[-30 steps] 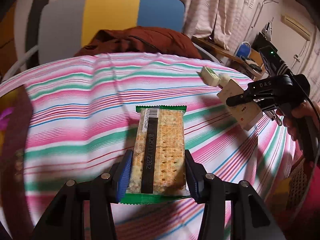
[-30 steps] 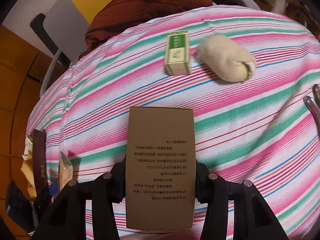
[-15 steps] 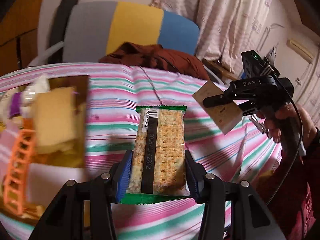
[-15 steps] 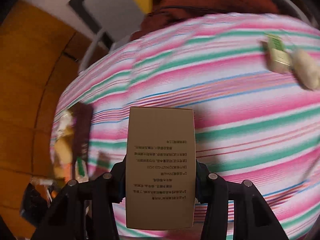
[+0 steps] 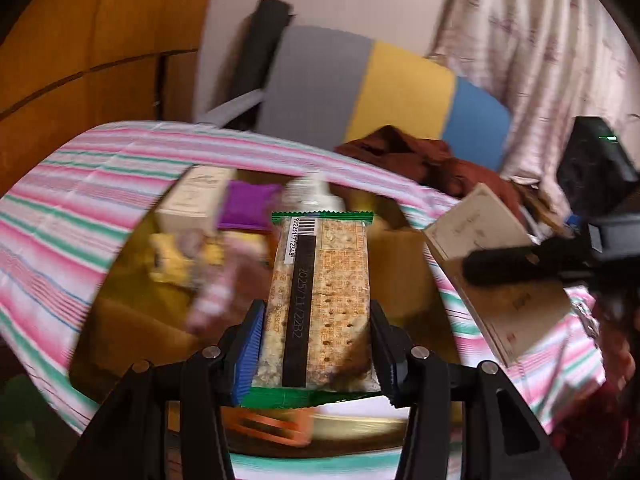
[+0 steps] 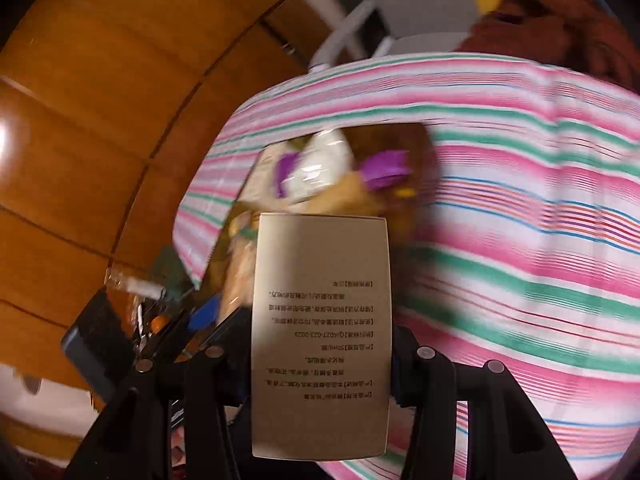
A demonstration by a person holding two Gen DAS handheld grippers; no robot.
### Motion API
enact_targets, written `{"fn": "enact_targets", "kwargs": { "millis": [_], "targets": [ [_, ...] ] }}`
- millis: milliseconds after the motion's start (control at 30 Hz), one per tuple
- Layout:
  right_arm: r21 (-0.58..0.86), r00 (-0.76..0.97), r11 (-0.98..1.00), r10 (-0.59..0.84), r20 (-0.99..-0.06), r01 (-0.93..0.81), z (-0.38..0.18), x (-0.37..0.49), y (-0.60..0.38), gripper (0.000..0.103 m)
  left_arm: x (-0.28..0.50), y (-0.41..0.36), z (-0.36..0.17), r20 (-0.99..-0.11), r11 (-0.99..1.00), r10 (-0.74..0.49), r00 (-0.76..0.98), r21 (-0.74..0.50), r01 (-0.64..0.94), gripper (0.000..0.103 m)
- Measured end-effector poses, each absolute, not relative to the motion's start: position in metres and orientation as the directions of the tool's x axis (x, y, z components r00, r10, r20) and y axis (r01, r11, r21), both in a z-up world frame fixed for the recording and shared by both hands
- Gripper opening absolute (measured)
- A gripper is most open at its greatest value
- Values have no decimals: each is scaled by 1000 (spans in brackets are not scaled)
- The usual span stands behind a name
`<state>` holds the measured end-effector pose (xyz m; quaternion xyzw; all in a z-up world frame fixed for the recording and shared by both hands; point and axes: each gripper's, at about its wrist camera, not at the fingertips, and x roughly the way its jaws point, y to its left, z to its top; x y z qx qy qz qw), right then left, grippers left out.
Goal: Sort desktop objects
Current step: 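Carry the cracker packet and cardboard box over the gold tray, then lower the packet and box into the tray and open both tools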
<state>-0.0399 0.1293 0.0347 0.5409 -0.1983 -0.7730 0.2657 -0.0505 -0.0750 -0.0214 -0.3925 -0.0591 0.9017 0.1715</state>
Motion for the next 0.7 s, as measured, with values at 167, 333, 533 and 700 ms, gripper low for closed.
{"fn": "enact_targets", "kwargs": {
  "millis": [167,333,533,700],
  "targets": [
    [561,-253,-794,-607,-753,235,27,-55,75,52,-61,-116,-20,-687,-951,301,-661,-270,-153,62],
    [537,-263,-813,-581,-770,225,22,-62,64,62,-55,-134,-13,-661,-954,267,-702,-284,-95,68],
    [542,-277,-814,-581,-766,208,23,-55,70,73,-53,-134,-20,-688,-958,241,-684,-281,-54,68],
    [550,-301,-807,-590,-749,214,33,-43,86,76,-47,-117,-15,-695,-963,243,-677,-255,-85,68]
  ]
}}
